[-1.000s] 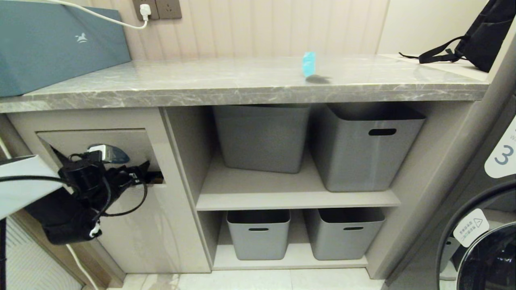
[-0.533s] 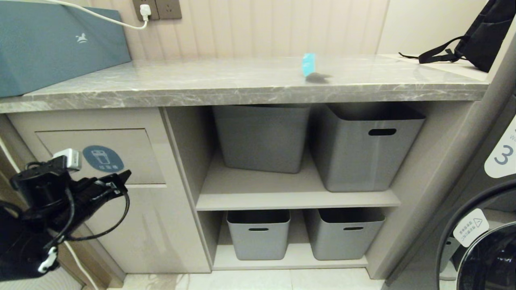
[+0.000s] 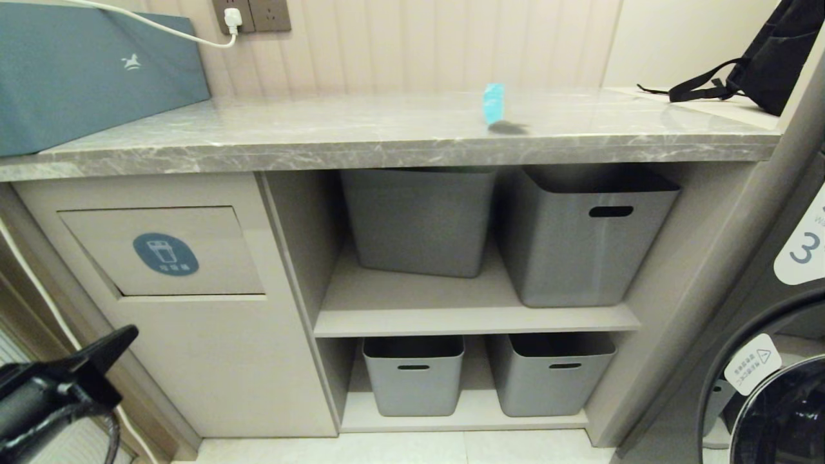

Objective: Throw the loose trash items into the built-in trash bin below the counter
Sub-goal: Pick up the garbage

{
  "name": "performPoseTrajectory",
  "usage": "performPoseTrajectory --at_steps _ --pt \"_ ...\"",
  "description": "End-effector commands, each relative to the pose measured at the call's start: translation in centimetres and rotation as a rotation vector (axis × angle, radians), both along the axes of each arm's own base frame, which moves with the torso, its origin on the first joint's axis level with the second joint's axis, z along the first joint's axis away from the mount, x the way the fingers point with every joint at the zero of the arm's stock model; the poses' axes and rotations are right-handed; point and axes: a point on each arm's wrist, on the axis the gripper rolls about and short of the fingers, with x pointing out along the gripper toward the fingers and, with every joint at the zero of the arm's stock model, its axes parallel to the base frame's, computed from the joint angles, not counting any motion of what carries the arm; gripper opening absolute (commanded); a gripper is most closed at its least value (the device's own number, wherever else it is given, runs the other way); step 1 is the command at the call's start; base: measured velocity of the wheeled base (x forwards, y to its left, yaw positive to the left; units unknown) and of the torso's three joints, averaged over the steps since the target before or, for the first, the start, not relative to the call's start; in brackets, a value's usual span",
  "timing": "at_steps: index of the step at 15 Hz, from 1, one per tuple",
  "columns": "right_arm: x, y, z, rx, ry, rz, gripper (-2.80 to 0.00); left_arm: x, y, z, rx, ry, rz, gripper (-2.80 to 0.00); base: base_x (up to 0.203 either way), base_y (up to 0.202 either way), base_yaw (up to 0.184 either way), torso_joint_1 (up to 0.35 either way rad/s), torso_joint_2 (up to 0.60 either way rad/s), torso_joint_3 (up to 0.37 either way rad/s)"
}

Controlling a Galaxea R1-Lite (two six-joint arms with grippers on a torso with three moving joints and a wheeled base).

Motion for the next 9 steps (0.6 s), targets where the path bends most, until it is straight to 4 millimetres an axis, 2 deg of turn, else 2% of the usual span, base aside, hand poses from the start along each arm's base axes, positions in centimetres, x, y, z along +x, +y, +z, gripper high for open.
performPoseTrajectory --at_steps 1,3,5,7,9 --pt "0.0 0.0 0.0 0.0 0.002 0.0 -2.8 -6.0 -0.5 0.5 0.028 -0.144 -0.036 -2.8 0.0 0.0 0.0 0.0 0.0 0.0" --pt "0.0 0.0 0.0 -0.001 0.002 0.0 -2.8 -10.1 -0.6 -1.3 0.065 -0.181 -0.057 -2.8 0.0 0.0 0.0 0.0 0.0 0.0" --pt "0.0 0.0 0.0 -0.001 0.002 0.0 -2.8 -13.2 -0.5 -3.7 0.095 -0.195 -0.042 -2.8 0.0 0.0 0.0 0.0 0.0 0.0" --pt "0.0 0.0 0.0 0.0 0.002 0.0 -2.8 -14.7 -0.4 -6.3 0.122 -0.121 -0.003 -2.8 0.0 0.0 0.0 0.0 0.0 0.0" --pt "0.0 0.0 0.0 -0.001 0.002 0.0 -2.8 -14.8 -0.3 -8.1 0.143 -0.041 0.038 -2.8 0.0 0.0 0.0 0.0 0.0 0.0"
